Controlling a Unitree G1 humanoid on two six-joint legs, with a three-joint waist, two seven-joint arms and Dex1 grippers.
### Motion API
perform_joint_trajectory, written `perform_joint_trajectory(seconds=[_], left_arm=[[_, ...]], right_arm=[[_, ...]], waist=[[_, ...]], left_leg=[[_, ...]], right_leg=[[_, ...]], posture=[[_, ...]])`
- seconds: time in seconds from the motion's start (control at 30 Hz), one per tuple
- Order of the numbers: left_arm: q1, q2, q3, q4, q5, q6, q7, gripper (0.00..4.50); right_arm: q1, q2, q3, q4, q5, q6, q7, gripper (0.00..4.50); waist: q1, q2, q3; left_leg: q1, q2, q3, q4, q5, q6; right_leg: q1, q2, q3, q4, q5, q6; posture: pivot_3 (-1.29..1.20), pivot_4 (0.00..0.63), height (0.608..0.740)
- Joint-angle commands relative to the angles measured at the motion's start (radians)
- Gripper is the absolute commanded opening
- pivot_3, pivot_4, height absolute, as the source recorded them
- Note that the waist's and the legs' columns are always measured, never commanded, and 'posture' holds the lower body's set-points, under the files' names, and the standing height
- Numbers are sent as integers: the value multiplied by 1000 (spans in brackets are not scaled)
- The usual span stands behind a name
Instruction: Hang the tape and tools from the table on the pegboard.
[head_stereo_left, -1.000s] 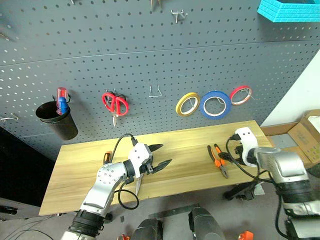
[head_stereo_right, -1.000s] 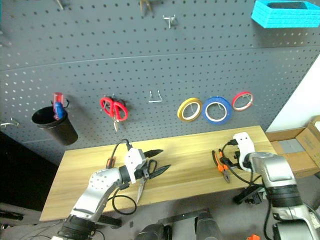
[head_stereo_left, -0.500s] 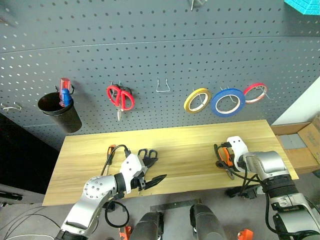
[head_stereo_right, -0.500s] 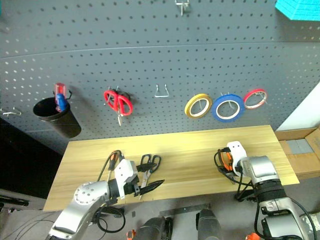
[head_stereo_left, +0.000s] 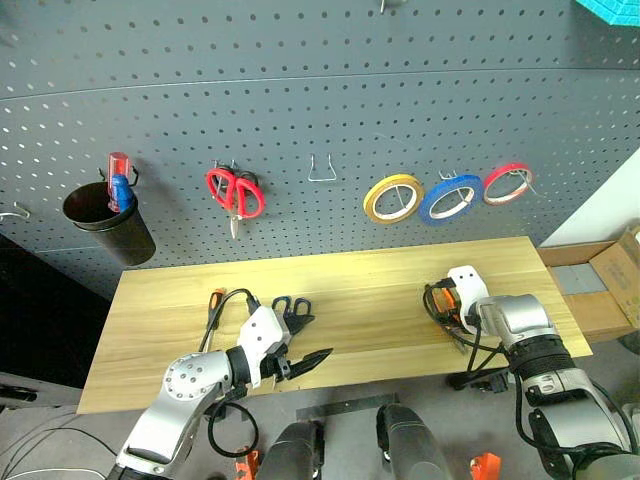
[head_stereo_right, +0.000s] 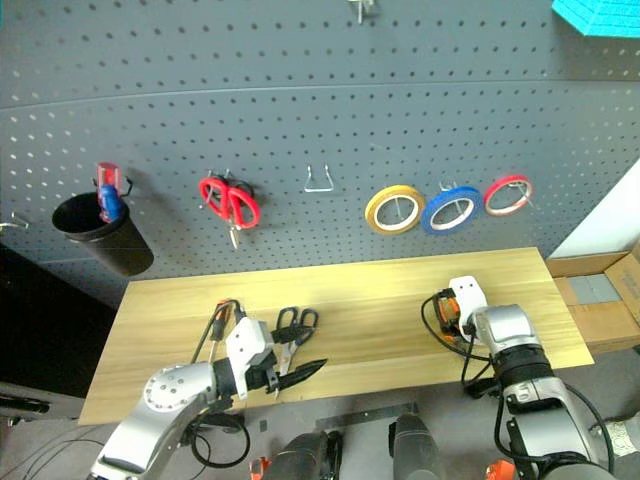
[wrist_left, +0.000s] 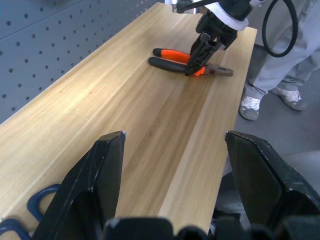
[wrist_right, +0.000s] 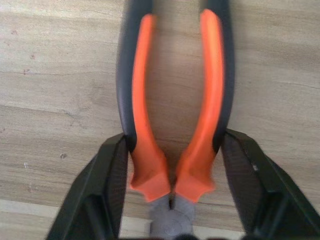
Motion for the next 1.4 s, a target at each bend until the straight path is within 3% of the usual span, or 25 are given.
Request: perform_joint_trajectory(seconds=[0.03, 0.13, 0.2, 0.3, 0.43, 0.57, 0.77, 0.87, 1.0, 1.27, 1.4], left_arm=[[-46, 3, 50, 17, -29, -18, 2, 3408], [-110, -19, 109, 64, -80, -55, 0, 3408], [-159, -60, 160, 69, -129, -67, 33, 3408], [-215, -83, 219, 45, -182, -67, 51, 3408], [-247, -113, 276, 24, -213, -99, 92, 3408], [-246, -155, 292, 4, -183, -194, 140, 3408], [-221, -211, 312, -39, -152, -266, 236, 3408], [-158, -232, 299, -89, -134, -271, 284, 3408], [-121, -261, 277, -115, -104, -272, 340, 3408], [-60, -280, 244, -150, -82, -270, 382, 3408], [-46, -274, 244, -164, -87, -265, 388, 3408]], right_arm=[[25, -23, 36, -41, -8, 34, 42, 2207], [59, -98, 78, -220, 29, 60, 155, 2206], [115, -188, 102, -453, 105, 17, 307, 2206], [215, -271, -51, -850, 392, -30, 563, 2202], [130, -136, -293, -941, 671, -43, 538, 2200], [-104, 35, -379, -879, 805, -140, 421, 2199], [-383, 170, -265, -660, 637, -352, 321, 2198], [-480, 236, -152, -525, 456, -544, 279, 2198], [-483, 273, -34, -380, 244, -782, 246, 2197], [-473, 328, 26, -181, 33, -1062, 140, 2191], [-483, 351, 15, -120, 6, -1120, 99, 2191]], waist=[[1, 0, 0], [8, 1, 1], [13, 3, 2], [22, 3, 2], [8, 1, 2], [16, 0, 1], [31, -4, -5], [35, -4, -8], [48, -7, -12], [62, -8, -12], [62, -8, -12]], left_leg=[[0, 0, 0, 0, 0, 0], [-1, 0, -1, 0, 1, -1], [-3, 0, -1, -1, 1, -2], [-15, -1, -1, 1, 3, -5], [-17, 2, 0, 1, 3, -8], [-16, 1, 0, 1, 3, -8], [-16, 1, -1, 1, 6, -12], [-16, 0, 1, 1, 6, -12], [-17, -1, 2, 1, 6, -12], [-17, -1, 1, 1, 6, -13], [-17, -1, 1, 1, 7, -14]], right_leg=[[0, 0, 0, 0, 0, 0], [-1, 0, -2, 0, 0, 0], [-3, 0, -2, -1, 0, 0], [-13, -1, -2, 0, -1, 2], [-17, 1, -2, 0, -1, 2], [-17, 1, -2, 1, 1, 2], [-19, 1, -3, 2, 2, 0], [-20, 1, -2, 3, 2, 0], [-23, 1, -3, 4, 2, 0], [-23, 1, -3, 4, 2, 0], [-23, 2, -3, 5, 2, 0]], posture=[[-116, 255, 740], [-121, 242, 740], [-128, 231, 740], [-130, 213, 740], [-125, 202, 740], [-104, 187, 740], [-43, 165, 740], [-1, 149, 740], [30, 151, 740], [56, 173, 740], [62, 184, 740]])
